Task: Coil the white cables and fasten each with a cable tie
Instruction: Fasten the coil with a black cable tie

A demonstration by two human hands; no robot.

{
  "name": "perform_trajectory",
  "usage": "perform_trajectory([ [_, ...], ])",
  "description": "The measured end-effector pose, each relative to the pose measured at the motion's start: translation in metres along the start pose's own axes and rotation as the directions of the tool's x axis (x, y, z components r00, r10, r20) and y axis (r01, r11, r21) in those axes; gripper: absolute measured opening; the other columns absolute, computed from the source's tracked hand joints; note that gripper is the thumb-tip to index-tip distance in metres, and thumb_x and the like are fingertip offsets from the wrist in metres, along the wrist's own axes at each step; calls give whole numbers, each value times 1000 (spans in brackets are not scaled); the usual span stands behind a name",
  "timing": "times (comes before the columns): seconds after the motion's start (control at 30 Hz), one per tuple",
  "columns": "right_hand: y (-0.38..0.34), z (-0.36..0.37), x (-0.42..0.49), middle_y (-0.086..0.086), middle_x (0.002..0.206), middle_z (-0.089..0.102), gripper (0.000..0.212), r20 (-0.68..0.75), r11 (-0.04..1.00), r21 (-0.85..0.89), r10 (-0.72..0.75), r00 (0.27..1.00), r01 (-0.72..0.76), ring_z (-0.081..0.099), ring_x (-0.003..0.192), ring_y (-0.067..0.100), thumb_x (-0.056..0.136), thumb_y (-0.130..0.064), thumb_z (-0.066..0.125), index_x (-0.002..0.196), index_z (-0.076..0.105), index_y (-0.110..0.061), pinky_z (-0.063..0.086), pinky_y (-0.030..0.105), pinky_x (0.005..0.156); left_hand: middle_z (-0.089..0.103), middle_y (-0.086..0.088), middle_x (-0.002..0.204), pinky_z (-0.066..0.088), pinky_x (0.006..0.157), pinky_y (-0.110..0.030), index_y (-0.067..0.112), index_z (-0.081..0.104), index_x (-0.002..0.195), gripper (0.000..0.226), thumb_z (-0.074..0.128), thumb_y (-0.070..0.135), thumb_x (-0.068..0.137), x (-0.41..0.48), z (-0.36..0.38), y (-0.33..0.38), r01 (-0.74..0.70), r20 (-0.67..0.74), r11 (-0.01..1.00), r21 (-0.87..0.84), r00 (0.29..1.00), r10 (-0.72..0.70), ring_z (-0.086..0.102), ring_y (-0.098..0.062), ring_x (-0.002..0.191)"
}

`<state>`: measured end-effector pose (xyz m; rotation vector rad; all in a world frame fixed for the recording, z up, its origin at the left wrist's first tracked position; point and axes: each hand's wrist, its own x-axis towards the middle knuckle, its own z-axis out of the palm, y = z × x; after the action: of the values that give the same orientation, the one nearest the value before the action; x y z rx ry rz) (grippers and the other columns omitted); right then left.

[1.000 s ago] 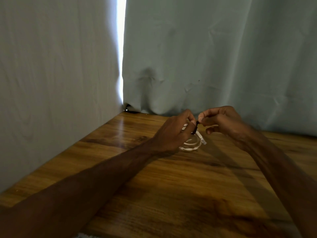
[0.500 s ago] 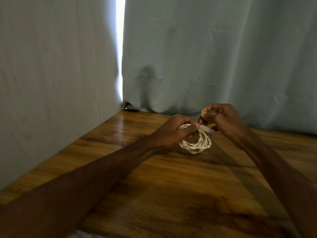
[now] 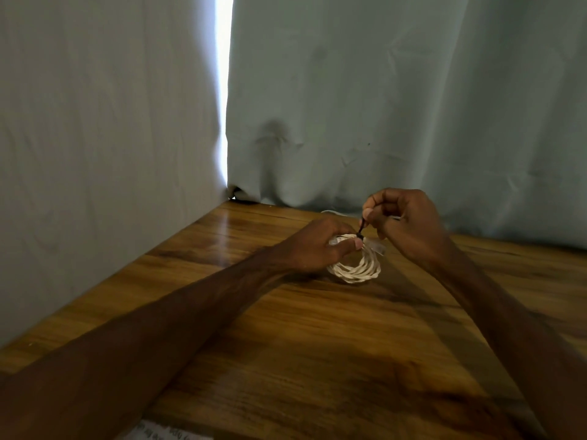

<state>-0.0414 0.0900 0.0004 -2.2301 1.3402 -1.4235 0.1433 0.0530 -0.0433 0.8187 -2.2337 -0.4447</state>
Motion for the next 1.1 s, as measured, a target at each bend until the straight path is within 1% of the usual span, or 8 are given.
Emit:
perform_trajectory([
  [0.07,-4,3,0,0,76,75,10,3,999,-24,-44,999,44,72,70,10,91,-3,69,89,73,-12,55,27,66,71,6,81,51,66,-27,25,70,86,22,58,26,104,-3,-3,0,11,5,999,-41,1000,-10,68,-8,74],
  [0.2,-10,5,-1,1,73,74,14,25,996,-27,-79,997,80,70,60,8,91,-1,70,86,73,-14,57,27,62,72,3,85,55,72,-36,14,74,98,22,57,26,105,-5,-7,-2,0,14,998,-59,1000,1,69,-14,79],
  [0.3,-14,5,-2,4,72,74,14,52,998,5,-63,997,63,71,57,10,91,2,69,85,73,-10,56,22,57,70,3,79,53,68,-28,9,73,97,27,55,26,106,-5,-8,-3,-7,32,998,-58,999,9,67,-12,73],
  [0.4,-13,5,-2,9,72,74,15,55,987,154,37,998,-45,72,61,18,91,8,64,88,72,-5,60,28,57,70,-7,79,51,68,-28,5,69,87,33,52,26,107,-7,-9,-2,-23,49,998,-63,998,26,66,-19,72],
  [0.5,-6,4,-1,10,73,74,14,22,941,290,173,985,-172,70,61,18,95,6,60,89,70,-2,61,29,58,72,-1,85,55,76,-36,12,70,88,32,50,27,107,-3,-9,-5,-61,69,997,42,996,58,68,-14,79],
  [0.67,11,1,1,11,73,73,13,3,940,249,240,971,-233,67,62,19,95,3,58,90,70,1,54,26,55,68,10,87,54,77,-36,31,57,92,22,43,36,108,2,6,3,-146,162,972,185,980,117,64,-3,80],
  [0.87,17,0,-2,7,70,72,19,30,926,237,295,955,-294,67,59,13,93,5,58,83,71,-5,53,21,52,59,13,76,44,72,-26,26,55,92,22,42,33,109,2,13,13,-214,192,940,265,967,166,57,-1,72],
  [1.1,6,-2,1,16,76,73,9,78,963,231,127,989,-142,70,66,25,94,7,62,95,70,3,60,32,57,57,9,62,37,61,-19,16,61,74,39,46,25,108,4,14,-3,-123,128,969,214,987,97,55,-1,58],
])
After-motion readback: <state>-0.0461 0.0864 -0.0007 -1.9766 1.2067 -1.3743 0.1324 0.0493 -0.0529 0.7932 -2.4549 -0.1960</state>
